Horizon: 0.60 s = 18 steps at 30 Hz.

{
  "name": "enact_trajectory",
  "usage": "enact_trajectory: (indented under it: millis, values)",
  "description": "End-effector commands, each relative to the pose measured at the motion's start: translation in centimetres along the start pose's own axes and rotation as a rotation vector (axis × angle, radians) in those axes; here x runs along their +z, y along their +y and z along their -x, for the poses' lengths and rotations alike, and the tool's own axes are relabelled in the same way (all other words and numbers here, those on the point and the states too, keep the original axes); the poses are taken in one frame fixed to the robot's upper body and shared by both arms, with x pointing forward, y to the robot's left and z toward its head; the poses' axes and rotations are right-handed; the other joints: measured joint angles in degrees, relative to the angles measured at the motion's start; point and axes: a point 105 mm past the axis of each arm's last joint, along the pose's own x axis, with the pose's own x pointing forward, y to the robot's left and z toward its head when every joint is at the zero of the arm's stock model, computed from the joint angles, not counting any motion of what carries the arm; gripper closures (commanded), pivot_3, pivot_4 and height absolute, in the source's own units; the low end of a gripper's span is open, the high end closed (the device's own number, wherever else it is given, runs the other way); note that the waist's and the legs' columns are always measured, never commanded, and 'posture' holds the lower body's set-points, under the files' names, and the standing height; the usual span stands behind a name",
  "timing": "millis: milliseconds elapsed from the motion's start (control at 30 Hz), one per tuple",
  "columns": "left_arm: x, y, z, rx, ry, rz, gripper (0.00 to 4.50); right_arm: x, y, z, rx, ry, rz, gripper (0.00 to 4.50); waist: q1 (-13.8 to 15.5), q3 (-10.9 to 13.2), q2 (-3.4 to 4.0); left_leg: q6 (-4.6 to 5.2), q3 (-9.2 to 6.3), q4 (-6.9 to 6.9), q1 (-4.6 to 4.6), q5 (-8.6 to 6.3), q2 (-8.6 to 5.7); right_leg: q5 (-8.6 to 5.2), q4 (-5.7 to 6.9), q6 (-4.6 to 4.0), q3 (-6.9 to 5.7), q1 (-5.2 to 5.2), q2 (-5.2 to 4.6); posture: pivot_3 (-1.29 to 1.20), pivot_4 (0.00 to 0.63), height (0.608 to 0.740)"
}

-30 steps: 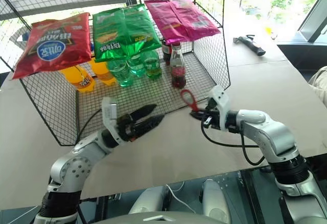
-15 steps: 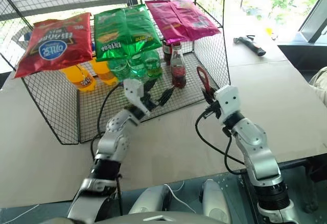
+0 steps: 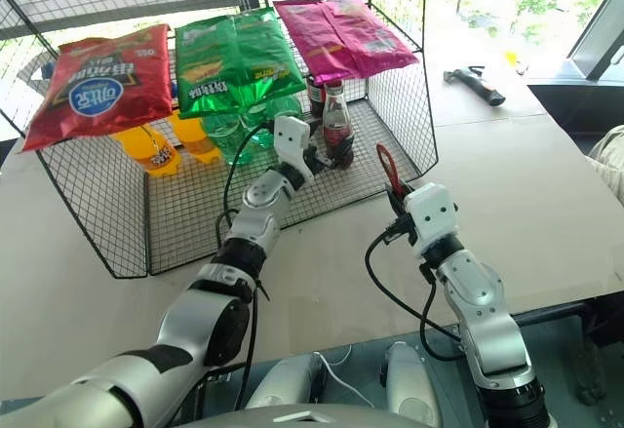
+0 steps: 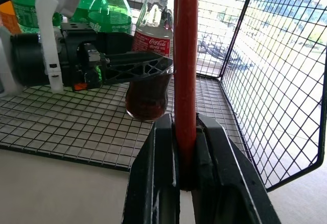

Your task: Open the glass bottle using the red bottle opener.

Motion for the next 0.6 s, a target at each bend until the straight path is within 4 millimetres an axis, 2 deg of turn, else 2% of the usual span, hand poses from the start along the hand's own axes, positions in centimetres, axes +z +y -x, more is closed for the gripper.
enact_trajectory:
  millis: [33,133,267,300,467,600]
  values:
    - [1.5,-0.7,-1.3,-0.024,-0.055,-0.025,0.03,1.6,-0.3,0.2,-0.013,-0.058,0.031,4.5,0.06,0.0,0.0,0.0,-0.01,0.0,-0.01,0.0,-0.01,0.0,-0.01,0.0,0.0,0.01,0.0,0.0,0.15,0.74]
    - [1.8,-1.0,-1.8,-0.032,-0.059,-0.043,0.03,1.6,-0.4,0.1,-0.01,-0.06,0.042,4.5,0.02,0.0,0.0,0.0,-0.01,0.0,-0.03,0.0,-0.02,0.0,-0.03,0.0,0.0,0.0,0.0,0.0,0.15,0.74]
    - [1.7,-1.0,-1.9,-0.032,-0.059,-0.048,1.12,1.6,-0.4,-0.1,0.002,-0.063,0.059,4.5,-0.04,0.0,-0.01,0.0,0.01,-0.01,-0.02,0.0,-0.01,0.0,-0.02,0.0,-0.01,-0.01,0.0,0.0,0.15,0.74]
    - [1.7,-1.1,-1.9,-0.034,-0.058,-0.05,1.69,1.7,-0.5,-0.2,0.001,-0.064,0.061,4.5,-0.05,0.0,-0.01,0.0,0.01,-0.01,-0.02,0.0,-0.01,0.0,-0.02,0.01,-0.01,-0.01,0.0,0.0,0.15,0.74]
    - [1.8,-1.4,-1.6,-0.074,-0.062,-0.083,1.72,2.0,-1.5,-0.8,0.005,-0.076,0.112,4.5,-0.09,0.0,-0.01,0.01,0.01,0.01,-0.02,0.0,-0.01,0.0,0.02,0.01,-0.01,-0.01,0.01,0.0,0.15,0.74]
    - [2.5,-3.1,0.1,-0.218,-0.095,-0.081,1.72,2.8,-4.0,-1.5,-0.055,-0.099,0.142,4.5,-0.31,0.0,0.0,0.01,0.01,0.01,-0.02,0.0,-0.01,0.01,0.01,0.01,0.03,-0.01,0.0,0.0,0.15,0.74]
